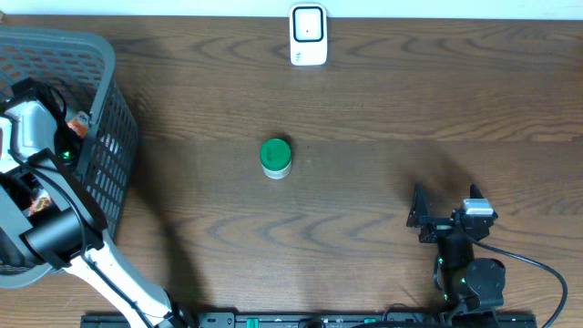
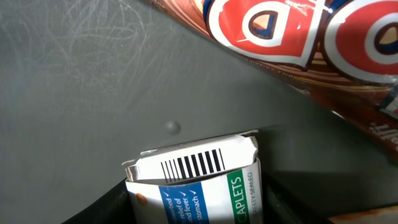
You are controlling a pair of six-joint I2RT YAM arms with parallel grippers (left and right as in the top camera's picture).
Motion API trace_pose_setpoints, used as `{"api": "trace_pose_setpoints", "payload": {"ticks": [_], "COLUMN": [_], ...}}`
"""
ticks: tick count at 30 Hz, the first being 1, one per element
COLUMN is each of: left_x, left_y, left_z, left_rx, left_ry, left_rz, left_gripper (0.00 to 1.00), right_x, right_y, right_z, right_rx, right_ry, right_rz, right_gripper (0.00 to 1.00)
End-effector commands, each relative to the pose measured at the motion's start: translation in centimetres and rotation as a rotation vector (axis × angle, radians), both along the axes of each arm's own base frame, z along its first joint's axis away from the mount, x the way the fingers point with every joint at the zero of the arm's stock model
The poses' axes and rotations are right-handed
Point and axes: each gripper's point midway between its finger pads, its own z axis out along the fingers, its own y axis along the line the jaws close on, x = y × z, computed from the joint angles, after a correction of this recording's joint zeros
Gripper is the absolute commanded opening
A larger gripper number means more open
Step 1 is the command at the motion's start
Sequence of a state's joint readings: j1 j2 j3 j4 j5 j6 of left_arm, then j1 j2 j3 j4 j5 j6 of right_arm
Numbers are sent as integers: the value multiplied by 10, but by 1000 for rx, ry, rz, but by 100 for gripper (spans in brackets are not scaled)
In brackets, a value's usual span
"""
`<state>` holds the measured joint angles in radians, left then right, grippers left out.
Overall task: Scan the item barcode
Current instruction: 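Reach the left gripper back into the basket and grasp the Panadol box, then carry the Panadol box out and place it right of the bottle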
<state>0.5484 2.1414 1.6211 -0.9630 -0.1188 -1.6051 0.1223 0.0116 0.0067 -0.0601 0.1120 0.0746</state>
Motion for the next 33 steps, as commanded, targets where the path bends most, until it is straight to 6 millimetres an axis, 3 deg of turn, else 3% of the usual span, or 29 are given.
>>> {"api": "trace_pose_setpoints", "payload": {"ticks": [1, 5, 6, 9, 12, 17, 21, 25, 29, 31, 33], "left_x": [-9, -9, -8, -8, -11, -24, -40, -55, -70, -74, -78], "left_y": [-23, -12, -7, 5, 18, 38, 40, 23, -13, -41, -85], "left_z": [-41, -27, -21, 3, 38, 117, 184, 255, 316, 342, 364], "left_rx": [-136, -125, -118, -83, -25, 119, 251, 383, 465, 464, 401], "left_ry": [59, 31, 18, -27, -89, -220, -330, -476, -648, -763, -902], "left_rz": [-53, -118, -142, -187, -204, -216, -216, -247, -322, -386, -488], "left_gripper": [54, 53, 48, 47, 47, 47, 47, 47, 47, 49, 50], "right_x": [0, 0, 0, 0, 0, 0, 0, 0, 0, 0, 0], "right_y": [0, 0, 0, 0, 0, 0, 0, 0, 0, 0, 0], "right_z": [0, 0, 0, 0, 0, 0, 0, 0, 0, 0, 0], "right_rx": [-9, -9, -9, -9, -9, -9, -9, -9, -9, -9, -9], "right_ry": [-1, -1, -1, -1, -1, -1, -1, -1, -1, -1, -1], "right_rz": [0, 0, 0, 0, 0, 0, 0, 0, 0, 0, 0], "right_gripper": [99, 99, 99, 99, 99, 99, 99, 99, 99, 99, 99]}}
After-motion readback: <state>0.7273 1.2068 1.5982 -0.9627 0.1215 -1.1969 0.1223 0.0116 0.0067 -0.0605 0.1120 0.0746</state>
